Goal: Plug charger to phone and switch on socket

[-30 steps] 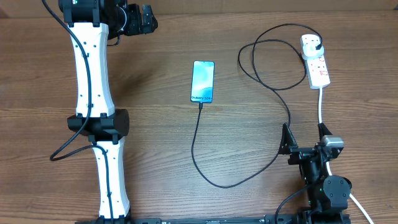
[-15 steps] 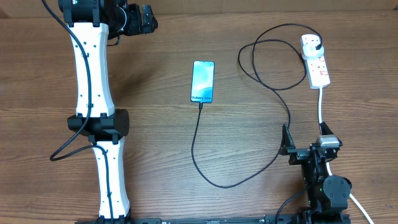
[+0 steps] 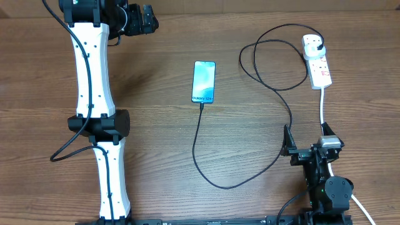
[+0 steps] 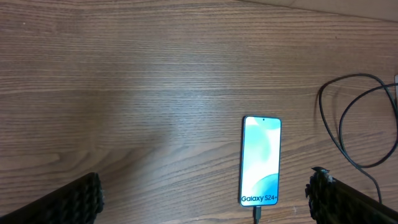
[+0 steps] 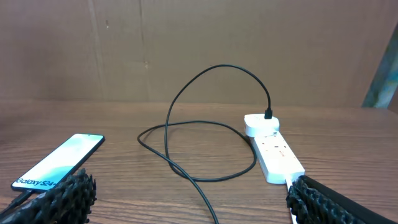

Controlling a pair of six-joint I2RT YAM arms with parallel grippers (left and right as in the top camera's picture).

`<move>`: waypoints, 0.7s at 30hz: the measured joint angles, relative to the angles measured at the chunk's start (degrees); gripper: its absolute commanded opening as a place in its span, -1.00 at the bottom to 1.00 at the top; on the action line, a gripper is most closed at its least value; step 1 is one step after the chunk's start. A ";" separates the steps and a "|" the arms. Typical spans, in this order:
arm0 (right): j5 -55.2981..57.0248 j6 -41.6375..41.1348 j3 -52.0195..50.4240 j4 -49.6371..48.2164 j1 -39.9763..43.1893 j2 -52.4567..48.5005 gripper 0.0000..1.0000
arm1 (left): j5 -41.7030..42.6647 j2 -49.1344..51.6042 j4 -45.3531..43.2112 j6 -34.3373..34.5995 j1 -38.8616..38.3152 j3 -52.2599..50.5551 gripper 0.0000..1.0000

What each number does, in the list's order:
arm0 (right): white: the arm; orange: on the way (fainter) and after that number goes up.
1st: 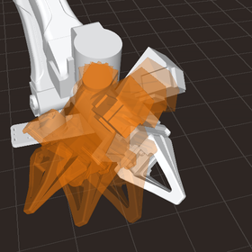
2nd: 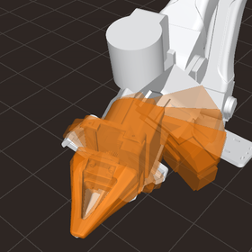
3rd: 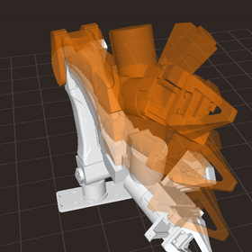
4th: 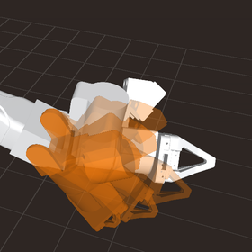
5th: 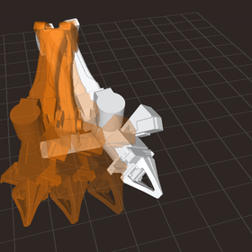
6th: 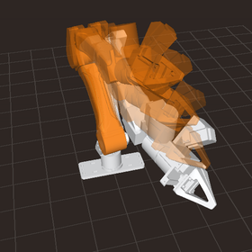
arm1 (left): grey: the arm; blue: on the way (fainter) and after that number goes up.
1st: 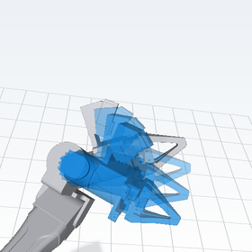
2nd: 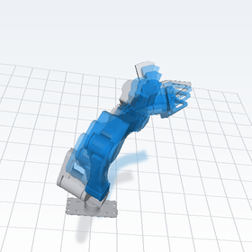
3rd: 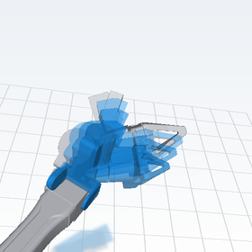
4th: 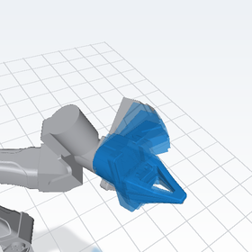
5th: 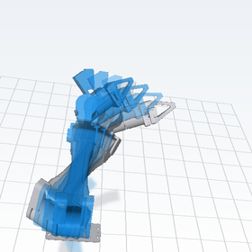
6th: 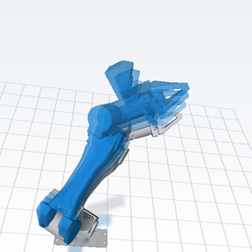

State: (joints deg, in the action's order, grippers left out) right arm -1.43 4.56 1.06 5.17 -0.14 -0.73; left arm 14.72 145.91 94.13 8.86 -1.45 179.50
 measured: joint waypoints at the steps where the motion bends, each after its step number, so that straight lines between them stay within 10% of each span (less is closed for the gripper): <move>1: 0.00 -0.02 0.00 -0.02 -0.02 0.00 1.00 | 0.00 0.00 0.00 0.00 0.00 0.00 1.00; 21: -0.02 -0.02 0.00 -0.02 -0.02 0.00 1.00 | 0.00 0.00 2.51 0.00 -0.02 0.00 1.00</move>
State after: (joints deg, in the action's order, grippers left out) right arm -1.45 4.54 1.06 5.15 -0.16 -0.73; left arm 14.72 145.91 96.64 8.86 -1.48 179.50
